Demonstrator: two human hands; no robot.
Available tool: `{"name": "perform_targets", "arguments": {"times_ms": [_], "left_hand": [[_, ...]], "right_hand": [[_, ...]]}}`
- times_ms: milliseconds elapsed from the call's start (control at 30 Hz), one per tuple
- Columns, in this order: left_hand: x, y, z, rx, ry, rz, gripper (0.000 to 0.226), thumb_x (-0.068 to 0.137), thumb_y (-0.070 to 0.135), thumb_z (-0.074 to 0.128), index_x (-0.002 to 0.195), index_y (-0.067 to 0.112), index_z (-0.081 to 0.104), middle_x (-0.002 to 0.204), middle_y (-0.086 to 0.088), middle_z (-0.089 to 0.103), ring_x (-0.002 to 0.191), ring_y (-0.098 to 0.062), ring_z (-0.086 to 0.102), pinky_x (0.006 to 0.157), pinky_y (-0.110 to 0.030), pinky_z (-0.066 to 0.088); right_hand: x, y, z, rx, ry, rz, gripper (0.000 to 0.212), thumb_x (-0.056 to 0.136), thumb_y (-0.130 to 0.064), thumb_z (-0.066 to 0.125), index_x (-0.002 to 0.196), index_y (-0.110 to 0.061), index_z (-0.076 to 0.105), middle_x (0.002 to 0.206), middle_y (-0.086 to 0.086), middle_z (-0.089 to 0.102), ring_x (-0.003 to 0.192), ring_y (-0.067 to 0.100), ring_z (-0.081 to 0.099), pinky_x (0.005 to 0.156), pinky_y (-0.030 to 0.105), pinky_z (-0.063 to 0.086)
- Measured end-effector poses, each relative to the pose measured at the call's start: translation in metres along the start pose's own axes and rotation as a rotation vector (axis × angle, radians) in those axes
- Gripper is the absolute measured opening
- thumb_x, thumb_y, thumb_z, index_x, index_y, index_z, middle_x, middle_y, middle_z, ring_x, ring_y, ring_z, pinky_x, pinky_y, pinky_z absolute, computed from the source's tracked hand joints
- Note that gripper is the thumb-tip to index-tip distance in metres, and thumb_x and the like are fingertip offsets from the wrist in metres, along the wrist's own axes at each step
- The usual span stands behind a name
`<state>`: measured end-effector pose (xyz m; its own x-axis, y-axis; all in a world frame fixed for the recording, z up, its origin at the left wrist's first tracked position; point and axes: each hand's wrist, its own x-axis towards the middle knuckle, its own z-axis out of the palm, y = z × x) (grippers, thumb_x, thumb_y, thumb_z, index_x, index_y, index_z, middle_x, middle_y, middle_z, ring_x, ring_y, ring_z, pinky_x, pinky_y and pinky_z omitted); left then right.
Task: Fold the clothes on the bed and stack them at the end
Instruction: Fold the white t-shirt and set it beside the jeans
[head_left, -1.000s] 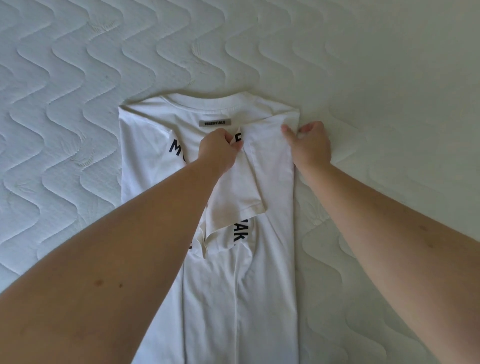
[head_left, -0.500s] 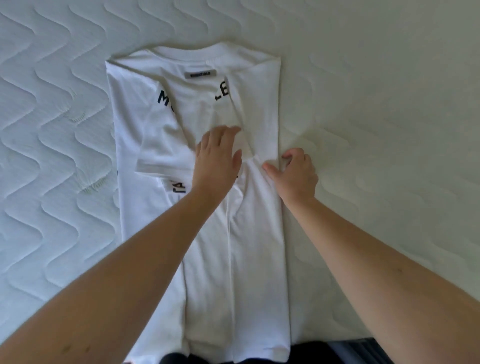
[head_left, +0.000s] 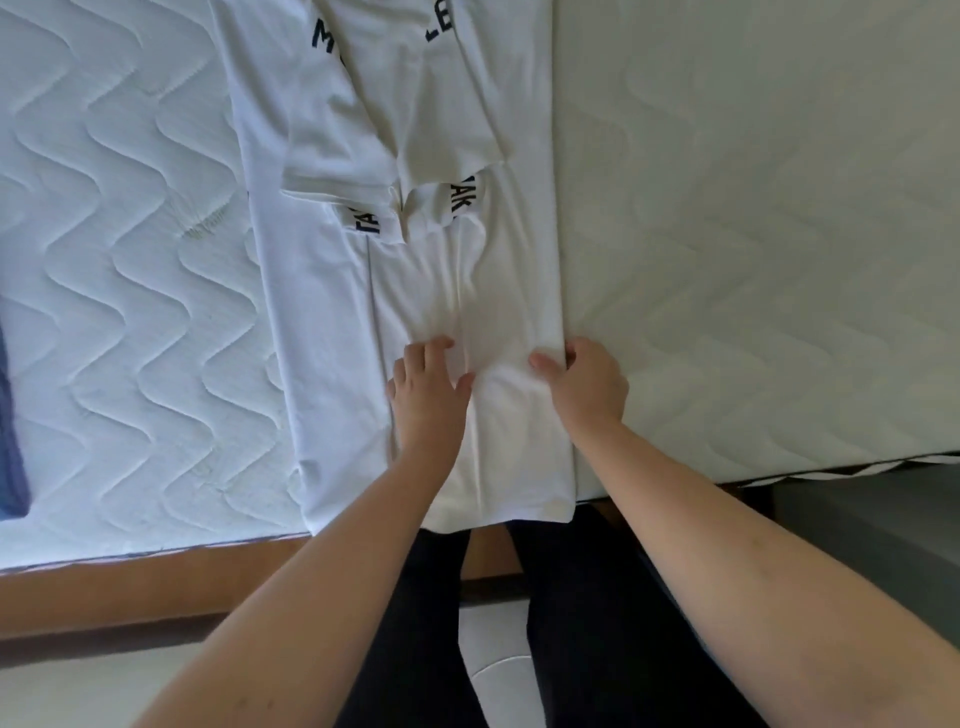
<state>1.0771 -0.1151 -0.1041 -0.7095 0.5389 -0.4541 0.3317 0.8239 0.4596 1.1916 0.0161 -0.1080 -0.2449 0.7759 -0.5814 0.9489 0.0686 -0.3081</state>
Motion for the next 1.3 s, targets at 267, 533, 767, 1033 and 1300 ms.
{"name": "perform_targets", "arguments": {"times_ms": [267,533,767,1033,1300], "left_hand": [[-0.065,-0.082,-0.020,0.399,0.046,0.238,0.054,0.071,0.026,0.084,0.121,0.014,0.066,0.119,-0.013,0.062,0.108,-0.036,0.061,0.084,-0.048,0.051],[-0.120,-0.165,-0.031,0.121,0.079,-0.252,0.055,0.098,0.051,0.044,0.143,0.022,0.034,0.144,-0.011,0.037,0.133,-0.033,0.036,0.106,-0.056,0.029],[-0.129,-0.171,-0.044,-0.408,-0.141,-0.676,0.040,0.090,0.048,0.062,0.108,0.013,0.056,0.090,0.001,0.059,0.075,-0.018,0.058,0.055,-0.028,0.040],[-0.159,-0.161,-0.062,-0.657,0.012,-0.487,0.048,0.091,0.027,0.061,0.121,0.056,0.036,0.093,0.012,0.069,0.075,-0.006,0.069,0.067,-0.029,0.055],[-0.168,-0.153,-0.085,0.068,-0.285,-0.023,0.053,0.098,0.018,0.047,0.148,0.034,0.040,0.120,-0.003,0.046,0.117,-0.025,0.048,0.101,-0.040,0.032]], "right_hand": [[-0.088,0.062,0.030,-0.011,-0.166,0.062,0.041,0.083,-0.053,0.064,0.095,-0.015,0.071,0.089,0.002,0.065,0.084,0.024,0.062,0.078,0.041,0.052],[-0.121,0.089,0.035,0.342,-0.344,0.162,0.039,0.086,-0.029,0.074,0.121,-0.016,0.061,0.104,-0.006,0.065,0.093,0.012,0.062,0.073,0.022,0.047],[-0.147,0.087,0.025,0.474,-0.276,0.232,0.039,0.091,-0.023,0.069,0.125,-0.016,0.051,0.118,0.007,0.063,0.097,0.019,0.065,0.090,0.039,0.055],[-0.170,0.073,-0.011,0.207,-0.229,-0.209,0.033,0.101,-0.020,0.051,0.133,-0.029,0.057,0.126,-0.009,0.061,0.116,0.014,0.058,0.094,0.017,0.038],[-0.184,0.075,-0.036,-0.350,-0.021,-0.572,0.042,0.083,-0.006,0.070,0.124,-0.016,0.066,0.108,0.011,0.069,0.093,0.035,0.063,0.090,0.043,0.042]]}}
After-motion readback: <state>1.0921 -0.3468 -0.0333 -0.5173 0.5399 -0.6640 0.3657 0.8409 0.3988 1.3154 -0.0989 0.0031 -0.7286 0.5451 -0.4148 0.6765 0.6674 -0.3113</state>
